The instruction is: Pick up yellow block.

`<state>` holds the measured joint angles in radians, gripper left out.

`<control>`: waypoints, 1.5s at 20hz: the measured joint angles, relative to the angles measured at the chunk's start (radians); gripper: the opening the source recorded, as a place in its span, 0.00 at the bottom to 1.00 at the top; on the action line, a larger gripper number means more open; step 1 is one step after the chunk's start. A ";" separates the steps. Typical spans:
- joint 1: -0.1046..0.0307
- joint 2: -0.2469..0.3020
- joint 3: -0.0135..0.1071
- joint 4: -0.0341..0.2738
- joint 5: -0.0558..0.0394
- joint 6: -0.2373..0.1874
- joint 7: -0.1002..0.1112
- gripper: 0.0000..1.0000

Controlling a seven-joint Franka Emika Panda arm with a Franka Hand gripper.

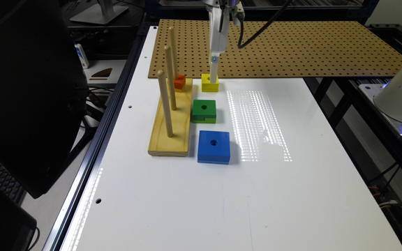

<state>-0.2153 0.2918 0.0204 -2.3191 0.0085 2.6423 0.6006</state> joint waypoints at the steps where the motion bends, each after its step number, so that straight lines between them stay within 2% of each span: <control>1: 0.000 0.007 0.000 0.003 0.0000 0.001 0.000 1.00; 4: 0.000 0.046 0.000 0.017 0.0000 0.022 0.000 1.00; 8: 0.000 0.128 0.000 0.053 -0.0003 0.068 0.000 1.00; 10: 0.000 0.133 0.001 0.065 -0.0006 0.065 0.000 1.00; 15: 0.000 0.135 0.001 0.066 -0.0006 0.066 0.000 1.00; 16: 0.000 0.135 0.000 0.066 -0.0005 0.066 0.000 0.00; 30: 0.000 0.135 0.000 0.065 -0.0006 0.066 0.000 0.00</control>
<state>-0.2153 0.4264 0.0209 -2.2537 0.0080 2.7079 0.6006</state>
